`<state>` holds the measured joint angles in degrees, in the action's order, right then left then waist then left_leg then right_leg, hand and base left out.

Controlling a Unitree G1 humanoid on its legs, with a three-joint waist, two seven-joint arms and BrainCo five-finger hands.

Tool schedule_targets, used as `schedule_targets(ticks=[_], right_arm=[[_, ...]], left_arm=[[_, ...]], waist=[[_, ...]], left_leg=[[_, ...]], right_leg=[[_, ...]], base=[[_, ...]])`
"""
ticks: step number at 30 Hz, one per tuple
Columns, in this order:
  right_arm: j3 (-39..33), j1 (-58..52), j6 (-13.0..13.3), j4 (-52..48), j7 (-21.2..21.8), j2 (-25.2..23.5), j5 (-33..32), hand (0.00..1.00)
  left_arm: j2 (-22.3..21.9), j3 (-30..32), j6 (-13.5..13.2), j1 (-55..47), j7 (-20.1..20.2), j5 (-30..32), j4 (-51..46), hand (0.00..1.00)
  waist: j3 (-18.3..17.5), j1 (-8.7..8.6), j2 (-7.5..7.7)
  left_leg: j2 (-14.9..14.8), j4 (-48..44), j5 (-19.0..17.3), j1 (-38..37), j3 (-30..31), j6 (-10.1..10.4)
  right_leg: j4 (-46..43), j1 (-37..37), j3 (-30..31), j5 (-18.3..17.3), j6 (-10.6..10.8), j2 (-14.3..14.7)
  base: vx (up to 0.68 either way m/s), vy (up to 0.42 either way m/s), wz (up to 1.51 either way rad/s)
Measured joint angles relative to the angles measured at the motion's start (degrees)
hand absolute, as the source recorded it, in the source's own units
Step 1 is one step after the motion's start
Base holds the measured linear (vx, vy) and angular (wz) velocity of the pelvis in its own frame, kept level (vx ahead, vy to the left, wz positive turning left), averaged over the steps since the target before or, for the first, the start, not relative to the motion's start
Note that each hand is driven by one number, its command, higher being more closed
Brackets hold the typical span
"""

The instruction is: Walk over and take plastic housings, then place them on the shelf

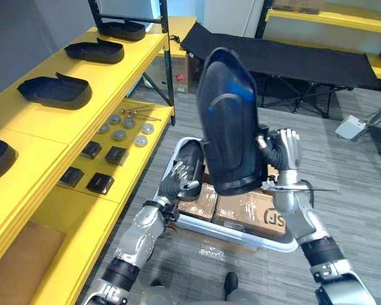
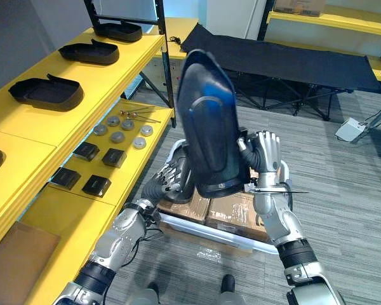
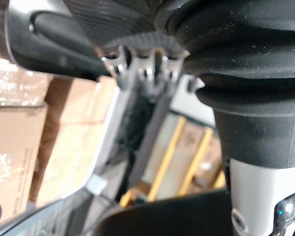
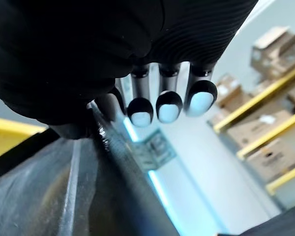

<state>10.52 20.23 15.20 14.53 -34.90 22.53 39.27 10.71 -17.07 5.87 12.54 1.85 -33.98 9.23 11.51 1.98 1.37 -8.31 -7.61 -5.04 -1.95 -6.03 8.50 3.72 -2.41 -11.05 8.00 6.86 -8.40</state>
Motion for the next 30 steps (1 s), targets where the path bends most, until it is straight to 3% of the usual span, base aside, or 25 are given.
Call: schedule_targets(ticks=[14, 19, 20, 25, 30], right_arm=[[4.94, 0.30, -0.02, 1.31, 1.40, -2.27, 2.00, 1.00], [6.21, 0.35, -1.70, 5.46, 1.35, -2.71, 1.98, 1.00], [7.22, 0.40, -1.70, 6.10, 1.32, -3.00, 2.00, 1.00], [8.77, 0.48, -2.11, 7.73, 0.99, -4.10, 1.77, 1.00], [10.66, 1.06, -1.96, 7.61, -0.85, -4.93, -0.42, 1.00]], left_arm=[[0.14, -1.83, -0.04, 2.92, -1.51, -2.21, -0.04, 0.00], [0.13, -2.90, -0.68, 3.01, -1.88, -2.23, -2.32, 0.00], [0.13, -3.60, -0.91, 3.31, -2.47, -2.20, -3.65, 1.00], [-0.05, -4.40, -1.95, 3.42, -6.75, -2.04, -6.08, 1.00], [-0.35, -3.86, -2.01, 3.40, -13.45, -1.88, -5.90, 1.00]], waist=[[-0.82, -0.09, 0.64], [-1.91, -0.10, 1.04], [-1.93, -0.08, 1.06], [-2.08, 0.09, 1.00], [-2.24, 0.19, 1.23]], left_leg=[[0.99, 0.05, 0.03, 0.20, 0.92, -0.08], [1.05, -0.03, 0.07, 0.96, 1.81, -0.12], [1.06, -0.03, 0.08, 0.97, 2.06, -0.13], [1.07, -0.03, 0.14, 0.98, 2.25, -0.17], [1.02, -0.06, 0.25, 0.98, 2.37, -0.16]], right_leg=[[0.72, -0.76, -0.84, 0.32, 0.44, -0.82], [0.80, -0.60, -1.66, 0.32, 0.42, -0.83], [0.80, -0.73, -1.83, 0.32, 0.42, -0.82], [0.81, -0.85, -2.02, 0.34, 0.40, -0.81], [0.85, -0.91, -2.12, 0.40, 0.31, -0.75]], base=[[-0.01, 0.012, 0.03], [0.00, 0.009, 0.08], [0.00, 0.006, 0.07], [0.00, 0.002, 0.01], [0.00, 0.000, 0.00]])
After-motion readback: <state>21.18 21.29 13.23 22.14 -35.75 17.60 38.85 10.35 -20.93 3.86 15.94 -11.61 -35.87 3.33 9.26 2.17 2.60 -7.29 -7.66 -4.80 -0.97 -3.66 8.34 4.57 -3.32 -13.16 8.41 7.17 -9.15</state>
